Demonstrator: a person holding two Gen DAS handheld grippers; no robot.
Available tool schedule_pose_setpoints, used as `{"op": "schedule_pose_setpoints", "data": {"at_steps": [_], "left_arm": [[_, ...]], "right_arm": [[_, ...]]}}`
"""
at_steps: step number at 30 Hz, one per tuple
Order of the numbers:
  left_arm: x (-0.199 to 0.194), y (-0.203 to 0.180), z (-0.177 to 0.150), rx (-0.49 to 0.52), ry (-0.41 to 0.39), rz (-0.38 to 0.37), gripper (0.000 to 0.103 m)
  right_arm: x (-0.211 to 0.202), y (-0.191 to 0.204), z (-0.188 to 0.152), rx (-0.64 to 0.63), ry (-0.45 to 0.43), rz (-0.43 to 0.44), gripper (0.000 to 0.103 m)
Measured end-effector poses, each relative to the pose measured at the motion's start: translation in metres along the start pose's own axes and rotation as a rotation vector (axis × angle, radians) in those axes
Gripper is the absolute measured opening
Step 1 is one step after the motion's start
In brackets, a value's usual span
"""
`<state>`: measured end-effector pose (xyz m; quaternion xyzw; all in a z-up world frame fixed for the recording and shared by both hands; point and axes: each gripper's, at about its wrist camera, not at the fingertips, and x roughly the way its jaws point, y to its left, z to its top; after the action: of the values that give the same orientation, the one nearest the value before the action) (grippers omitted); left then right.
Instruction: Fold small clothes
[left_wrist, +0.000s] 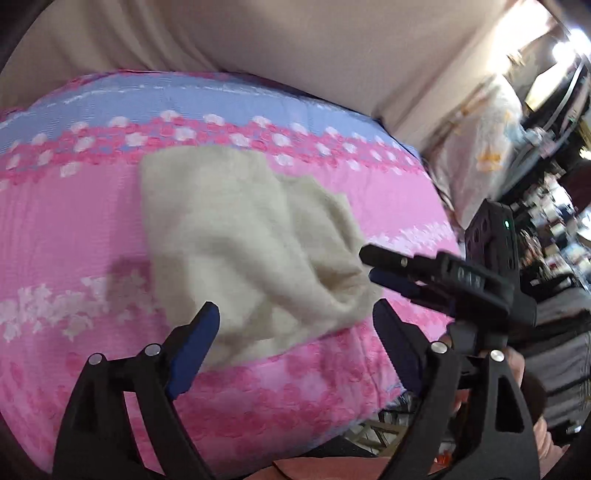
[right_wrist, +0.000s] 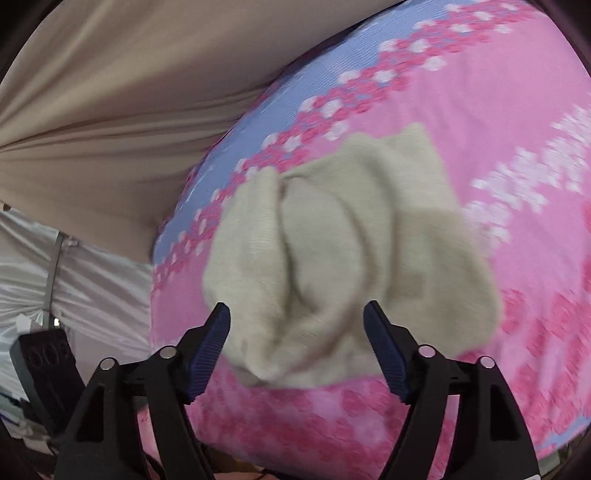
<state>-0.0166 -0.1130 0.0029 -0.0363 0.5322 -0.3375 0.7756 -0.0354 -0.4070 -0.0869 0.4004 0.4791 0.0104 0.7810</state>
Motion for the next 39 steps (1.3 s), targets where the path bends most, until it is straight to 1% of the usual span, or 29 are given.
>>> {"op": "schedule_pose_setpoints", "data": {"at_steps": [3, 5, 7, 8, 9, 11, 12, 13, 14, 15, 16, 17, 18, 19, 20, 21, 24, 25, 26, 27, 28, 29, 30, 31, 33, 34, 36, 37, 39], "left_arm": [[-0.015, 0.028, -0.004, -0.094, -0.026, 0.04, 0.083], [-0.029, 0.05, -0.009, -0.159, -0.06, 0.059, 0.083], [-0.045, 0.065, -0.015, -0.175, -0.088, 0.082, 0.083], [-0.051, 0.069, -0.018, -0.176, -0.101, 0.099, 0.083], [-0.055, 0.073, -0.02, -0.178, -0.112, 0.113, 0.083], [-0.062, 0.08, -0.023, -0.195, -0.126, 0.124, 0.083], [-0.063, 0.084, -0.025, -0.209, -0.125, 0.123, 0.083], [-0.065, 0.087, -0.025, -0.219, -0.128, 0.122, 0.083], [-0.067, 0.088, -0.026, -0.223, -0.131, 0.122, 0.083], [-0.069, 0.09, -0.027, -0.225, -0.136, 0.124, 0.083], [-0.069, 0.091, -0.026, -0.229, -0.14, 0.13, 0.083], [-0.072, 0.093, -0.027, -0.234, -0.145, 0.135, 0.083], [-0.073, 0.095, -0.026, -0.239, -0.151, 0.137, 0.083], [-0.077, 0.098, -0.027, -0.246, -0.163, 0.141, 0.083], [-0.079, 0.1, -0.028, -0.252, -0.17, 0.145, 0.083], [-0.08, 0.102, -0.028, -0.258, -0.174, 0.149, 0.083], [-0.079, 0.107, -0.03, -0.279, -0.173, 0.148, 0.083], [-0.078, 0.107, -0.03, -0.283, -0.171, 0.147, 0.083], [-0.077, 0.107, -0.03, -0.284, -0.169, 0.145, 0.083], [-0.075, 0.106, -0.03, -0.282, -0.164, 0.139, 0.083], [-0.072, 0.105, -0.031, -0.28, -0.159, 0.134, 0.083], [-0.07, 0.104, -0.031, -0.281, -0.153, 0.129, 0.083], [-0.067, 0.103, -0.03, -0.281, -0.145, 0.121, 0.083], [-0.064, 0.102, -0.029, -0.276, -0.137, 0.119, 0.083], [-0.062, 0.098, -0.028, -0.264, -0.134, 0.124, 0.083], [-0.062, 0.096, -0.028, -0.257, -0.134, 0.126, 0.083], [-0.06, 0.094, -0.026, -0.25, -0.128, 0.13, 0.083], [-0.059, 0.092, -0.025, -0.242, -0.124, 0.135, 0.083], [-0.059, 0.087, -0.024, -0.218, -0.123, 0.134, 0.083]], "right_arm": [[0.034, 0.009, 0.012, -0.038, 0.078, -0.139, 0.074], [0.045, 0.012, 0.01, -0.009, 0.13, -0.13, 0.075], [0.048, 0.025, 0.006, 0.001, 0.148, -0.066, 0.075], [0.048, 0.031, 0.006, -0.014, 0.145, -0.062, 0.075], [0.048, 0.041, 0.006, -0.044, 0.14, -0.075, 0.077], [0.057, 0.06, 0.013, -0.131, 0.137, -0.137, 0.08], [0.062, 0.064, 0.016, -0.155, 0.147, -0.16, 0.08], [0.075, 0.069, 0.019, -0.184, 0.18, -0.185, 0.08], [0.085, 0.071, 0.022, -0.204, 0.202, -0.199, 0.077], [0.095, 0.075, 0.022, -0.233, 0.228, -0.211, 0.051], [0.101, 0.082, 0.021, -0.269, 0.258, -0.223, 0.021], [0.099, 0.095, 0.019, -0.302, 0.258, -0.205, 0.016], [0.092, 0.108, 0.018, -0.332, 0.237, -0.175, 0.016], [0.078, 0.127, 0.017, -0.369, 0.205, -0.118, 0.015], [0.062, 0.14, 0.019, -0.362, 0.173, -0.032, 0.015], [0.04, 0.147, 0.022, -0.318, 0.139, 0.078, 0.014], [-0.008, 0.141, 0.029, -0.224, 0.035, 0.27, 0.014], [-0.018, 0.128, 0.029, -0.197, 0.006, 0.297, 0.014], [-0.022, 0.111, 0.032, -0.176, -0.011, 0.27, 0.014], [-0.018, 0.094, 0.033, -0.178, -0.019, 0.172, 0.014], [-0.005, 0.069, 0.033, -0.196, -0.003, -0.027, 0.014], [0.016, 0.041, 0.03, -0.186, 0.054, -0.212, 0.014], [0.029, 0.019, 0.026, -0.152, 0.096, -0.265, 0.014], [0.035, 0.007, 0.022, -0.129, 0.107, -0.27, 0.014], [0.035, 0.001, 0.018, -0.102, 0.082, -0.252, 0.014], [0.029, 0.007, 0.019, -0.091, 0.055, -0.207, 0.014], [0.012, 0.027, 0.02, -0.119, -0.002, -0.124, 0.014], [0.001, 0.039, 0.02, -0.149, -0.03, -0.1, 0.014], [-0.011, 0.05, 0.018, -0.192, -0.058, -0.103, 0.014]]}}
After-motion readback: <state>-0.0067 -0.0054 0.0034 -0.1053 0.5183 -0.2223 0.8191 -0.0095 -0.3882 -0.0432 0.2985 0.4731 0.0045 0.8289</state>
